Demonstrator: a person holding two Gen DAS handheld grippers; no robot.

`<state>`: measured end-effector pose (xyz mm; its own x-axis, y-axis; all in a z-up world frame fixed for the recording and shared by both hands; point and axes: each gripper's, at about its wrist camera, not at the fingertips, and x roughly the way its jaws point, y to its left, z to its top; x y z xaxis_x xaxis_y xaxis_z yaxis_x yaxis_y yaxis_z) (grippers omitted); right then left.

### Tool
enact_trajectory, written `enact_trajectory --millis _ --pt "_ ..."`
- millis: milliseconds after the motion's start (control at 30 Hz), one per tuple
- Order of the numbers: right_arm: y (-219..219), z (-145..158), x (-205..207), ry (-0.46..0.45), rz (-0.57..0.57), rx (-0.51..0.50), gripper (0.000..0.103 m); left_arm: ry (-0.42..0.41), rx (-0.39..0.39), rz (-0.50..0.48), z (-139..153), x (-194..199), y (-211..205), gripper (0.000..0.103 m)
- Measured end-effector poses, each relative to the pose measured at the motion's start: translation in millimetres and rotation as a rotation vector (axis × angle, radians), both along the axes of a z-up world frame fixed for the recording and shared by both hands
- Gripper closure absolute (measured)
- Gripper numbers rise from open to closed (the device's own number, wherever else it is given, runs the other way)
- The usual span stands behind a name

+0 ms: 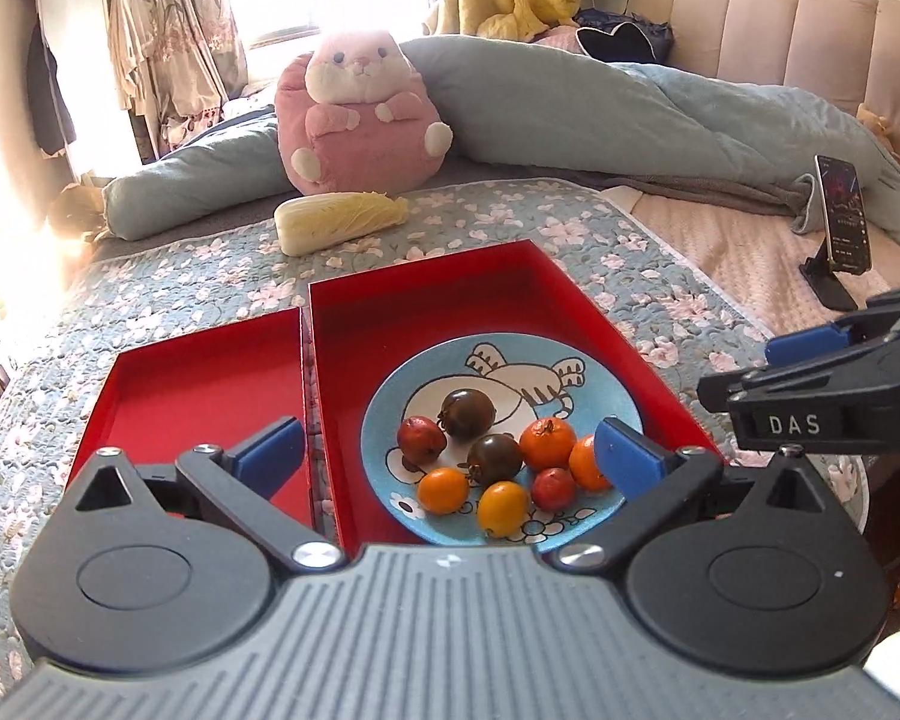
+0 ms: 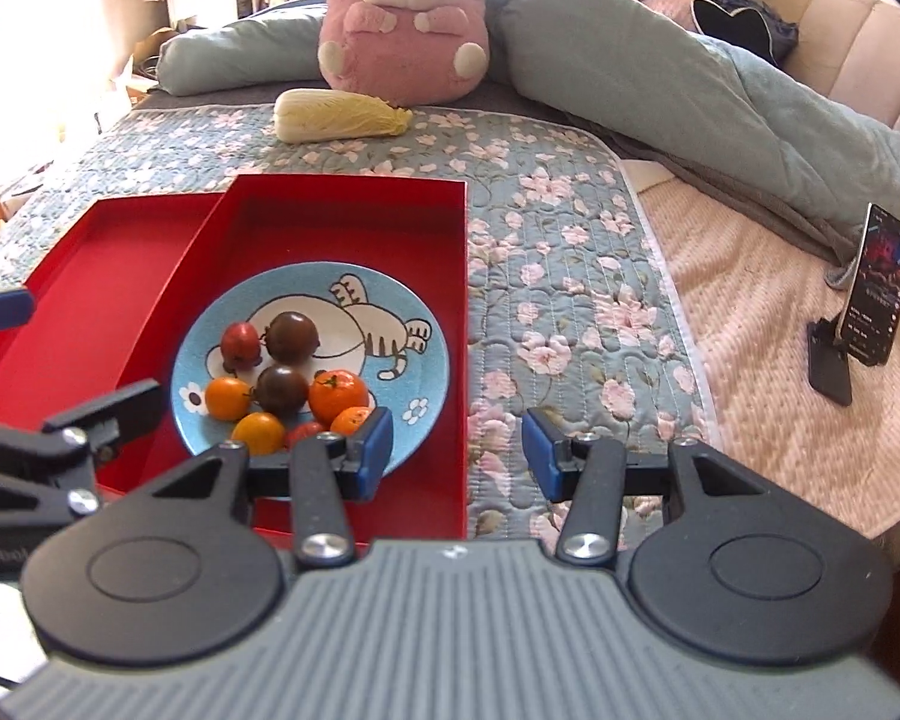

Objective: Organize fruits

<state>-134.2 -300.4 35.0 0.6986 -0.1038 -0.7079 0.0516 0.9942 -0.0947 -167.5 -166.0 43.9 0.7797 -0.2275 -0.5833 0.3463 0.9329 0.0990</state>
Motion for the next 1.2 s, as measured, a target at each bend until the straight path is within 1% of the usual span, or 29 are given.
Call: enact_trajectory --millis 167,367,1200 --pt "6 0 4 0.006 0.025 -0.007 0.053 0.046 -0.023 -0.016 -6 -1 0 0.0" --pt "8 -4 7 0.022 0.042 -0.018 0.053 0.084 -0.042 -0.005 -11 4 2 0.0" --pt "10 -10 9 0.056 0.073 -0.032 0.053 0.098 -0.014 -0.02 -22 8 -4 0.0"
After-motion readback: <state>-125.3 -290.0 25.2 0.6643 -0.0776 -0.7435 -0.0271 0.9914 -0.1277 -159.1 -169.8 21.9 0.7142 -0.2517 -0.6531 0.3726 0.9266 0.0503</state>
